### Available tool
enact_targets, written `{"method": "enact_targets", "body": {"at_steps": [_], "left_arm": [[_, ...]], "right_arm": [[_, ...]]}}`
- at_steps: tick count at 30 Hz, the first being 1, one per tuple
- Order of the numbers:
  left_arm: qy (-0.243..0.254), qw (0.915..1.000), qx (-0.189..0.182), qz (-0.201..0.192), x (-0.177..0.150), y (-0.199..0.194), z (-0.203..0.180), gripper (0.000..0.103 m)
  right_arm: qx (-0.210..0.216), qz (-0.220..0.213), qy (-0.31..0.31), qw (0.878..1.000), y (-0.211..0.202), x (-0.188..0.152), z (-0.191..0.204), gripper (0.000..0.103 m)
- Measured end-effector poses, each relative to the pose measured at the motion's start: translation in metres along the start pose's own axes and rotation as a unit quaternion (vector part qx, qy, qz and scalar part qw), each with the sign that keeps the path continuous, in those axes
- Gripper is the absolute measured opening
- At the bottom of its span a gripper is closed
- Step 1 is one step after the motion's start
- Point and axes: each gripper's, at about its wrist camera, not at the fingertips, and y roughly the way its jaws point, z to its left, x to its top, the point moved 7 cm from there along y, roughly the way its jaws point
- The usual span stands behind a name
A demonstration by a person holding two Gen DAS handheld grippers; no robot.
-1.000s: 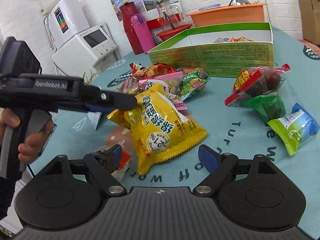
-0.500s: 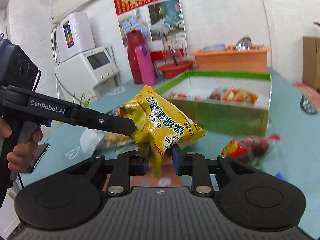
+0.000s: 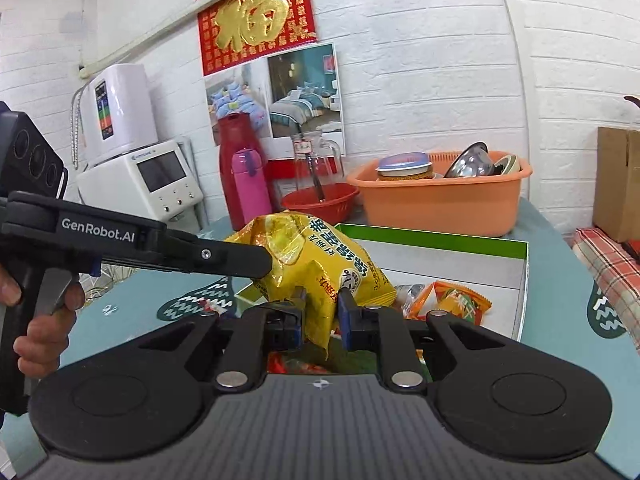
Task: Organize snacks
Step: 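Carry the yellow chip bag into the green box and release it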
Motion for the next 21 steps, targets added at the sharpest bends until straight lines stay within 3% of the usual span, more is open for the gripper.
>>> {"method": "enact_targets", "body": {"at_steps": [6,7,8,9,10,12,13,16,21], "left_arm": [[-0.011,0.9999,0.008,0.005,0.006,0.029,0.024,0.031],[-0.015,0.9998,0.011,0.006,0.006,0.034,0.029,0.037],[-0.016,0.9996,0.020,0.006,0.004,0.040,0.035,0.047],[-0.014,0.9992,0.034,0.012,0.001,0.047,0.043,0.089],[-0.016,0.9982,0.052,0.027,-0.004,0.053,0.051,0.103],[-0.035,0.9941,0.098,0.031,-0.012,0.057,0.070,0.103],[-0.041,0.9941,0.096,0.030,-0.014,0.054,0.074,0.103],[-0.057,0.9949,0.082,0.015,-0.010,0.034,0.074,0.103],[-0.057,0.9960,0.068,-0.011,0.000,-0.014,0.047,0.103]], "right_arm": [[-0.017,0.006,0.003,1.000,0.028,0.001,-0.014,0.030],[-0.021,0.009,0.004,1.000,0.034,0.000,-0.017,0.030],[-0.026,0.013,0.005,1.000,0.041,-0.004,-0.020,0.033],[-0.031,0.019,0.003,0.999,0.048,-0.008,-0.022,0.036],[-0.037,0.027,-0.004,0.999,0.055,-0.012,-0.022,0.045],[-0.055,0.054,-0.034,0.996,0.067,-0.026,-0.023,0.065],[-0.062,0.047,-0.046,0.996,0.066,-0.029,-0.022,0.071],[-0.071,0.032,-0.056,0.995,0.051,-0.023,-0.022,0.103],[-0.054,-0.003,-0.032,0.998,0.007,0.001,-0.013,0.103]]}}
